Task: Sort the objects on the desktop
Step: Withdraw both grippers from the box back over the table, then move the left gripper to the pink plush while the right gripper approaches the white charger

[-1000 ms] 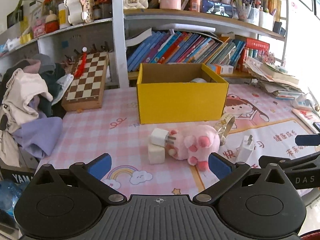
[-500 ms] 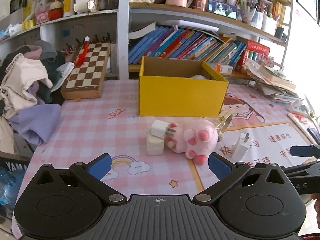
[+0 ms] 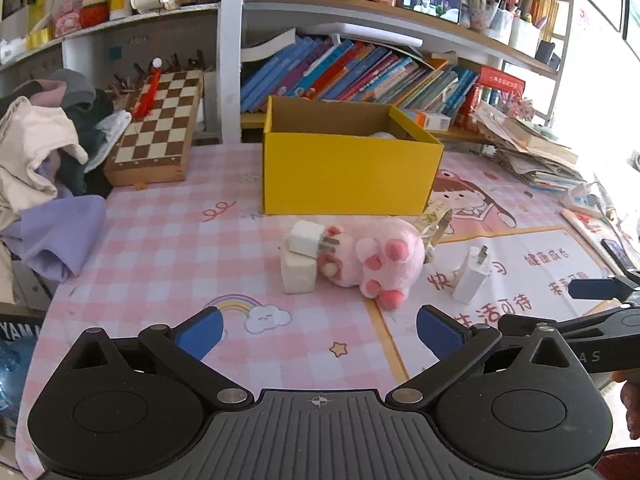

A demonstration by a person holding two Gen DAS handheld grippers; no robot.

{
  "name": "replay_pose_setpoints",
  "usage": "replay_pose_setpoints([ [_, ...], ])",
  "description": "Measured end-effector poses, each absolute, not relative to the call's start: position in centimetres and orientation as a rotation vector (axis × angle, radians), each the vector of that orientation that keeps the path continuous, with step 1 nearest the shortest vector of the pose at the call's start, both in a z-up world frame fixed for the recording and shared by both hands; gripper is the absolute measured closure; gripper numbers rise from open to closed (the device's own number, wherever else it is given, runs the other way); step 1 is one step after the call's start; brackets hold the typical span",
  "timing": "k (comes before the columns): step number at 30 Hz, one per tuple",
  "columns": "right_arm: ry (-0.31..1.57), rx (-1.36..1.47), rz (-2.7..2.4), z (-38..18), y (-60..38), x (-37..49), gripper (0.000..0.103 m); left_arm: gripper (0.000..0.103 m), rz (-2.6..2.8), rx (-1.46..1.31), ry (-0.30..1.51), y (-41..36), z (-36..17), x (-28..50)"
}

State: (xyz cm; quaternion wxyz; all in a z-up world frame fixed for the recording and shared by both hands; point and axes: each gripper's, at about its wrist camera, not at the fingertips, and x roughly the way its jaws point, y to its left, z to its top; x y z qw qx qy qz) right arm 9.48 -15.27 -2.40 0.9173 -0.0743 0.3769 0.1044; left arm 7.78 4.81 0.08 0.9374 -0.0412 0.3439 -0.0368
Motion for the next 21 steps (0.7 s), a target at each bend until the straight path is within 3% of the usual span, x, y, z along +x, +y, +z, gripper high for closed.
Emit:
replay_pose_setpoints([
  [21, 0.82, -0.182, 0.251, -2.6, -14.5, 10.2, 0.003, 0.0, -0.078, -0.05, 0.798, 4.4, -1.3, 9.1],
])
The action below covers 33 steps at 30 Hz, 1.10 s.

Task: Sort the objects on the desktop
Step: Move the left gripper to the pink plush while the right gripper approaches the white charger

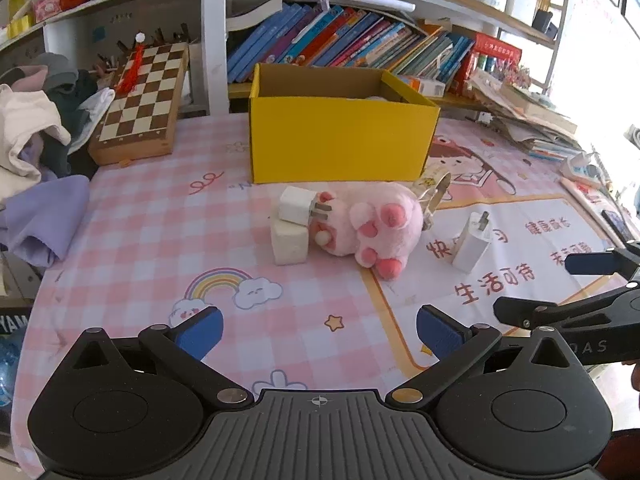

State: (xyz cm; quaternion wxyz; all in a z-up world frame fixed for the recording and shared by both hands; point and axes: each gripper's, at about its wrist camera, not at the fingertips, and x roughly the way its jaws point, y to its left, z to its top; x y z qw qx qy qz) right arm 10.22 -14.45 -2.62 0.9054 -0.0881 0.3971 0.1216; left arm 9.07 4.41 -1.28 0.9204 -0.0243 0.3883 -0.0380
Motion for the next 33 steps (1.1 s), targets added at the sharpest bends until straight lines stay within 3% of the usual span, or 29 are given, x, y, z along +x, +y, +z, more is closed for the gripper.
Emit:
replay_pose_setpoints([
  [24, 0.866, -0.193, 0.283, -3.2, -15.0, 15.6, 0.011, 0.0, -0.041, -0.053, 0.816, 4.0, -1.8, 12.7],
  [33, 0.887, -0.213, 0.326, -3.6, -15.1, 18.3, 0.02, 0.001, -0.057, -0.032, 0.792, 2.9, -1.7, 14.4],
])
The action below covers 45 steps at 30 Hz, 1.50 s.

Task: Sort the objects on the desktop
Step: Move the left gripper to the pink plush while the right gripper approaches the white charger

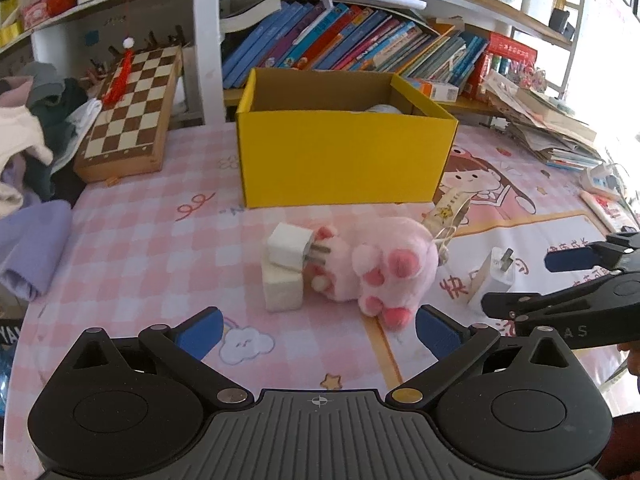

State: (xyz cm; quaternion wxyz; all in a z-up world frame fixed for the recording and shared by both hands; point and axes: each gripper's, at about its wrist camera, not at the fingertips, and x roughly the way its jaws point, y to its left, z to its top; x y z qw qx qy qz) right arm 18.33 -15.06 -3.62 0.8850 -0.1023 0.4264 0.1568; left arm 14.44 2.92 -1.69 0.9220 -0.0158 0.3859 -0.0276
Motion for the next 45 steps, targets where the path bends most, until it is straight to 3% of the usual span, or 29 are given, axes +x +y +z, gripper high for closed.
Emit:
replay_pose_setpoints([
  [10, 0.931, -0.225, 0.364, -4.6, -15.3, 20.4, 0.029, 0.007, -0.014, -0.034, 0.795, 2.8, -2.1, 16.6],
  [15, 0.955, -0.224, 0.375, -5.1, -15.6, 21.1, 0.037, 0.008, -0.046, -0.023, 0.808, 2.0, -2.5, 17.2],
  [21, 0.985, -0.217, 0.388, -5.6, -16.0, 21.9, 0.055, 0.014, -0.101, -0.014, 0.821, 0.8, -2.9, 17.9],
  [38, 1.002, -0.25, 0.471, -6.1, -16.5, 22.8, 0.06, 0.019, -0.17, 0.025, 0.842, -1.8, -4.1, 20.5],
  [45, 1.015, -0.248, 0.482, -6.4, -16.5, 23.3, 0.06, 0.026, -0.163, 0.102, 0.83, -2.7, -4.6, 21.1],
])
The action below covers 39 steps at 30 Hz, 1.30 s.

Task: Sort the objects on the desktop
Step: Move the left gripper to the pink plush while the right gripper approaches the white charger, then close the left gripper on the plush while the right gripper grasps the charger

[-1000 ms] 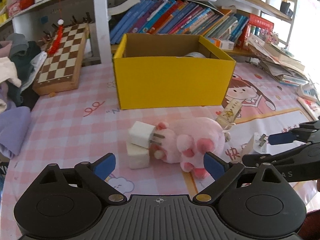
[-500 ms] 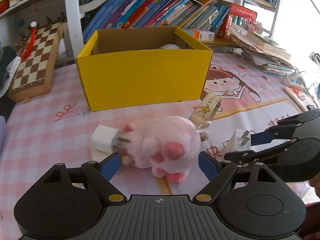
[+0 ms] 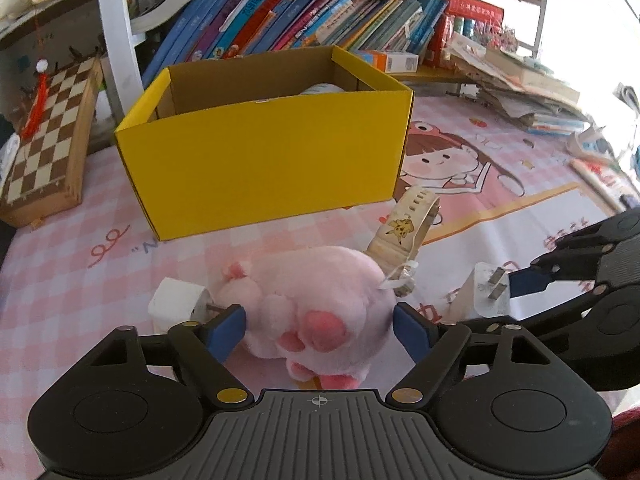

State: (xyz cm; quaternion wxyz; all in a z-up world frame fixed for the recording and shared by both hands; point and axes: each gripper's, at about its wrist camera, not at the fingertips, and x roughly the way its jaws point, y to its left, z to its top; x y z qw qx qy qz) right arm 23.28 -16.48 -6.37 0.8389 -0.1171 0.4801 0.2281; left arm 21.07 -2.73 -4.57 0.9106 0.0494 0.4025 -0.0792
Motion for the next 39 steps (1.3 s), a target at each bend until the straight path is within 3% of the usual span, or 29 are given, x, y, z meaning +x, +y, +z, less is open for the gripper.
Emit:
replay_pose_setpoints([
  [2, 1.016, -0.248, 0.484, -6.4, -16.5, 23.3, 0.06, 0.031, -0.178, 0.142, 0.814, -3.2, -4.6, 20.9],
  [4, 1.016, -0.247, 0.483, -6.4, -16.5, 23.3, 0.06, 0.045, -0.194, 0.177, 0.798, -3.6, -4.6, 20.7],
  [9, 1.019, -0.234, 0.475, -6.3, -16.5, 23.2, 0.06, 0.056, -0.221, 0.168, 0.781, -3.5, -4.1, 20.2],
  [39, 0.941, -0.189, 0.406, -4.0, -15.3, 17.6, 0.06, 0.057, -0.326, 0.067, 0.634, -0.8, 0.2, 14.4],
])
